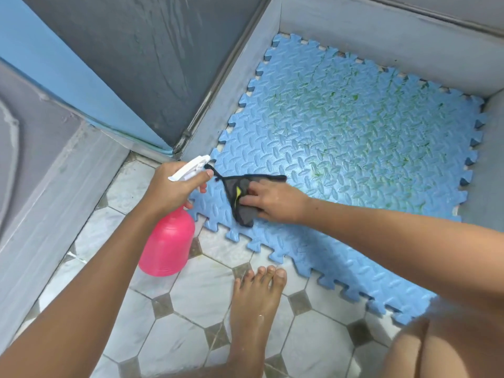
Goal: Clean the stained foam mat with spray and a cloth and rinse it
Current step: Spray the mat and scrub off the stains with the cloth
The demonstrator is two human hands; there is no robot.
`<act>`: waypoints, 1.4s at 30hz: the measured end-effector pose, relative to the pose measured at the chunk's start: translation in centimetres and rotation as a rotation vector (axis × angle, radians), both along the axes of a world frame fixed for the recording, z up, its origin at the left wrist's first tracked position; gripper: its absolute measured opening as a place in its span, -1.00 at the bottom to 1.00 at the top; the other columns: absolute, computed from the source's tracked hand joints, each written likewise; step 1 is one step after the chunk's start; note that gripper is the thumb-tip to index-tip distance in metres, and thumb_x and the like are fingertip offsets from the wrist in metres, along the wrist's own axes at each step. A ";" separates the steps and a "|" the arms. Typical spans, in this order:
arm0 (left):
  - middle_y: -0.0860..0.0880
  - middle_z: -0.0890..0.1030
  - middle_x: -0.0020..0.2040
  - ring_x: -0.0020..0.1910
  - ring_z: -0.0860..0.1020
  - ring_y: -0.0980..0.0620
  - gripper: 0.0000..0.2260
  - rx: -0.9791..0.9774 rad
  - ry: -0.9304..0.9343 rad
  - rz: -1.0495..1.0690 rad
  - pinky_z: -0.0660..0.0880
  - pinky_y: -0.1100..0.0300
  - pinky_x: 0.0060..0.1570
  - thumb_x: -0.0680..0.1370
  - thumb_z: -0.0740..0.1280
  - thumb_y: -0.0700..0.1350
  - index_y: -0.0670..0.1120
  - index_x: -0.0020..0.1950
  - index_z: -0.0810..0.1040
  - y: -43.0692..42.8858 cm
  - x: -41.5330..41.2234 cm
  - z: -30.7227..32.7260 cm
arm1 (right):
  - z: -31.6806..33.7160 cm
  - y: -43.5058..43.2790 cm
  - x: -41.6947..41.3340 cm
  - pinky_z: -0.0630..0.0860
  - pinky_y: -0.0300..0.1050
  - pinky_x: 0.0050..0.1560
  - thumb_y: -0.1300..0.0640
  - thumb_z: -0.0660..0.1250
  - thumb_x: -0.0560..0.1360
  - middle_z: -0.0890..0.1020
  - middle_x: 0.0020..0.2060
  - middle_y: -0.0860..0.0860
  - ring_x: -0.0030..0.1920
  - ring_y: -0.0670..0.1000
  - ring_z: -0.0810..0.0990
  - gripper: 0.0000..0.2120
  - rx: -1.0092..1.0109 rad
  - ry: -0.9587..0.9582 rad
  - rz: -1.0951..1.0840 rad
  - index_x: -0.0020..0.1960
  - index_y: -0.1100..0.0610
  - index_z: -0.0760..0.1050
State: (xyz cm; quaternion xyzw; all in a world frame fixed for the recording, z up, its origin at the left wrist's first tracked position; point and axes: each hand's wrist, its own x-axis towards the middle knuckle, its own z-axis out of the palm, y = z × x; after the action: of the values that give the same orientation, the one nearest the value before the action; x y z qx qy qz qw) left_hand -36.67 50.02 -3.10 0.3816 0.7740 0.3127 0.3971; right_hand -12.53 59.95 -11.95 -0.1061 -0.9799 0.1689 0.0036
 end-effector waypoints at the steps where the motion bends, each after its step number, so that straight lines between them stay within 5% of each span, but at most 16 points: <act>1: -0.20 0.72 -0.17 -0.23 0.62 -0.16 -0.79 -0.003 -0.010 0.001 0.66 -0.30 -0.30 0.54 0.51 0.01 -0.14 -0.03 0.75 0.0 0.0 0.1 | 0.2 2.6 0.6 0.61 0.03 0.01 0.03 0.28 0.51 0.54 0.15 0.08 0.09 0.14 0.56 -0.65 0.015 -0.002 -0.140 0.29 -0.02 0.51; 5: -0.16 0.74 -0.11 -0.18 0.66 0.01 -0.83 -0.007 -0.038 -0.001 0.70 -0.20 -0.24 0.55 0.52 -0.02 -0.12 -0.01 0.74 -0.1 0.2 0.1 | 1.1 10.6 3.2 0.53 0.08 0.11 0.04 0.30 0.56 0.50 0.27 0.09 0.16 0.22 0.58 -0.65 0.002 -0.020 -0.786 0.33 -0.05 0.50; 7: -0.16 0.74 -0.09 -0.16 0.65 0.11 -0.83 -0.010 -0.040 -0.030 0.71 -0.12 -0.26 0.55 0.51 -0.02 -0.12 -0.05 0.74 0.0 0.4 0.1 | 1.5 9.5 2.6 0.50 0.04 0.09 0.02 0.30 0.56 0.53 0.21 0.06 0.10 0.20 0.60 -0.67 0.009 -0.028 -0.820 0.32 -0.07 0.52; 14: -0.22 0.71 -0.08 -0.15 0.62 -0.02 -0.73 -0.049 -0.019 -0.139 0.69 -0.06 -0.35 0.53 0.51 0.07 -0.14 -0.12 0.73 0.6 1.0 -0.3 | 1.6 -4.3 4.8 0.51 -0.05 -0.29 -0.02 0.34 0.48 0.55 -0.03 0.03 -0.16 0.11 0.63 -0.67 -0.119 -0.141 0.133 0.24 -0.02 0.53; 16: -0.18 0.72 -0.08 -0.11 0.64 0.00 -0.75 -0.061 -0.037 -0.142 0.69 -0.03 -0.35 0.55 0.51 0.04 -0.16 -0.11 0.73 0.7 1.3 -0.2 | 1.5 -2.6 6.7 0.51 -0.06 -0.35 -0.03 0.24 0.51 0.55 -0.04 0.04 -0.21 0.11 0.62 -0.68 -0.090 -0.139 0.174 0.23 0.00 0.53; 20: -0.16 0.72 -0.05 -0.08 0.62 -0.02 -0.74 -0.083 -0.051 -0.140 0.68 0.03 -0.36 0.55 0.51 0.02 -0.19 -0.11 0.72 0.9 1.7 -0.4 | 1.6 4.8 7.6 0.48 -0.13 -0.14 0.06 0.30 0.52 0.56 0.13 0.03 -0.05 0.13 0.63 -0.67 -0.048 -0.057 -0.515 0.28 -0.02 0.51; 23: -0.16 0.72 -0.06 -0.07 0.63 -0.06 -0.73 -0.081 -0.055 -0.147 0.70 -0.05 -0.34 0.54 0.51 0.04 -0.17 -0.13 0.72 0.9 1.7 -0.4 | 1.6 7.3 7.8 0.50 0.01 -0.05 0.06 0.25 0.55 0.55 0.11 0.09 0.00 0.20 0.60 -0.67 -0.035 -0.039 -0.983 0.31 0.00 0.48; 28: -0.13 0.72 -0.10 -0.03 0.68 -0.05 -0.79 -0.097 -0.061 -0.151 0.70 -0.15 -0.29 0.56 0.50 0.02 -0.12 -0.08 0.73 1.1 2.4 -0.4 | 1.7 -0.2 4.2 0.56 0.02 0.06 0.00 0.36 0.49 0.58 0.17 0.01 0.08 0.11 0.62 -0.60 -0.057 -0.074 -0.568 0.32 -0.03 0.51; 35: -0.22 0.72 -0.09 -0.04 0.66 0.00 -0.84 -0.061 -0.153 -0.031 0.65 0.05 -0.34 0.55 0.50 0.02 -0.04 0.02 0.74 0.5 0.2 -0.2 | 0.7 -7.2 1.2 0.58 0.04 -0.27 0.13 0.33 0.51 0.53 0.03 0.10 0.01 0.14 0.57 -0.62 -0.149 -0.078 0.207 0.33 0.07 0.55; 38: -0.28 0.71 -0.07 -0.04 0.67 -0.09 -0.85 -0.048 -0.211 0.011 0.67 -0.12 -0.24 0.53 0.51 0.02 -0.03 0.00 0.75 -0.1 -0.7 -0.2 | 0.4 -2.2 1.5 0.58 -0.04 -0.20 0.15 0.36 0.51 0.54 0.06 0.07 0.05 0.10 0.57 -0.62 -0.107 0.013 -0.007 0.32 0.03 0.56; 42: -0.32 0.69 -0.05 -0.06 0.65 -0.06 -0.81 -0.047 -0.202 0.010 0.65 -0.08 -0.30 0.57 0.49 -0.04 -0.16 0.06 0.71 -0.9 -0.7 -0.4 | 0.6 6.7 3.0 0.52 0.06 0.23 0.16 0.32 0.52 0.47 0.31 0.06 0.29 0.14 0.49 -0.56 -0.144 0.036 -0.691 0.38 -0.06 0.49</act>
State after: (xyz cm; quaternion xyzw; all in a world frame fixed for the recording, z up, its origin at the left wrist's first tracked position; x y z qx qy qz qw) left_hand -37.38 49.08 -3.46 0.3346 0.7390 0.3335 0.4803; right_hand -9.55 66.68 -11.37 -0.4286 -0.8713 0.2284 0.0703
